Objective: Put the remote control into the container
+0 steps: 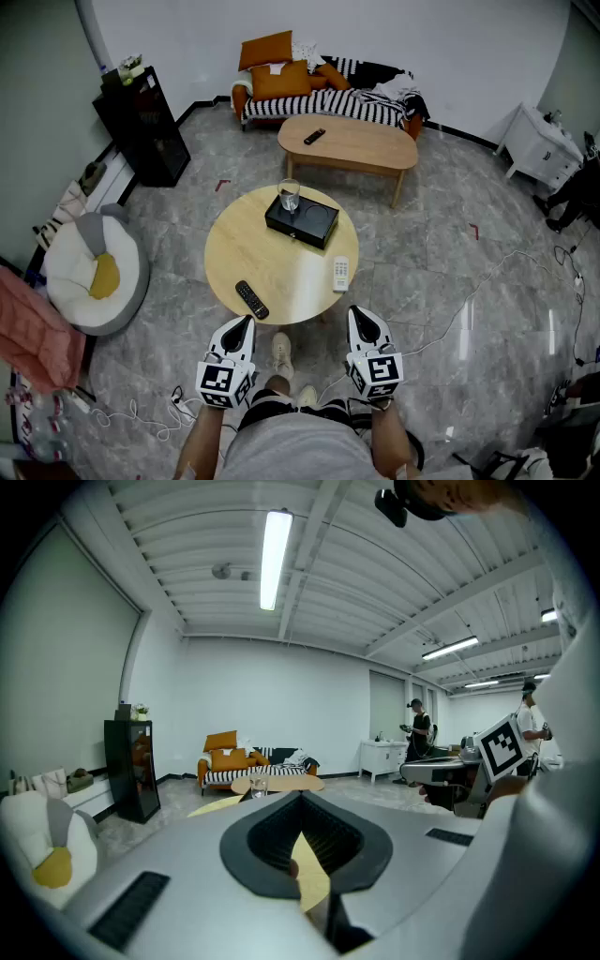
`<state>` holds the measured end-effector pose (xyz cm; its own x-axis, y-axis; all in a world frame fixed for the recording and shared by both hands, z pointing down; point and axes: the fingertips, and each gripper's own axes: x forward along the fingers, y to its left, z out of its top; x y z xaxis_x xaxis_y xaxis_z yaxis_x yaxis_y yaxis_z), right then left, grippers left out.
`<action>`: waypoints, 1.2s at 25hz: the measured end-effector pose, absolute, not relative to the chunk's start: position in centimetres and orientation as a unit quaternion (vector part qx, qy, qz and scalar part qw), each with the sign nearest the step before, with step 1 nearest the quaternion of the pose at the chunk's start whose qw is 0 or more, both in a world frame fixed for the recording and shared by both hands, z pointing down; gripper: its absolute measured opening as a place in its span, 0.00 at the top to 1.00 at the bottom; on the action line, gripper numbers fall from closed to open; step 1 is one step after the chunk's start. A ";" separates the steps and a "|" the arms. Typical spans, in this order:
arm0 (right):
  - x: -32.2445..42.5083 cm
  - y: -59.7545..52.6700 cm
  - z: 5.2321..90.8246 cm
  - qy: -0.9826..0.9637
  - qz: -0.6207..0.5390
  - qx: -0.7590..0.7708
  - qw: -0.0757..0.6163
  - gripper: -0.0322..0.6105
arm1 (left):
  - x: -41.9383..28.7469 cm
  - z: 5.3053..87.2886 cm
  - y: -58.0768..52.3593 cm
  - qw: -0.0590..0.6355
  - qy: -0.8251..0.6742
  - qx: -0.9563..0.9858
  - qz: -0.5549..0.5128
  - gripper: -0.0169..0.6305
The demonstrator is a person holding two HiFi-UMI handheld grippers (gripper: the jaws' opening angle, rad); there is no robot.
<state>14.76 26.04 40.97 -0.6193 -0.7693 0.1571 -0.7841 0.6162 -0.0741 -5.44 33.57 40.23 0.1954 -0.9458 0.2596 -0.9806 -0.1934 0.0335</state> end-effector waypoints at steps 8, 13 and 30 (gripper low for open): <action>15.4 24.6 41.5 -0.895 0.086 0.436 0.043 0.94 | -5.1 41.0 32.2 0.102 -0.624 0.769 0.093 0.96; 14.8 23.1 42.2 -0.893 0.087 0.438 0.056 0.94 | -5.4 41.5 30.3 0.107 -0.617 0.774 0.098 0.96; 8.3 12.1 43.6 -0.886 0.092 0.447 0.081 0.94 | -9.6 44.2 18.0 0.145 -0.576 0.794 0.133 0.96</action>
<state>8.33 12.05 43.60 -0.5879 -0.7766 0.2266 -0.8066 0.5840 -0.0912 -9.63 18.02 44.21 0.3012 -0.8758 0.3771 -0.9525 -0.2946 0.0765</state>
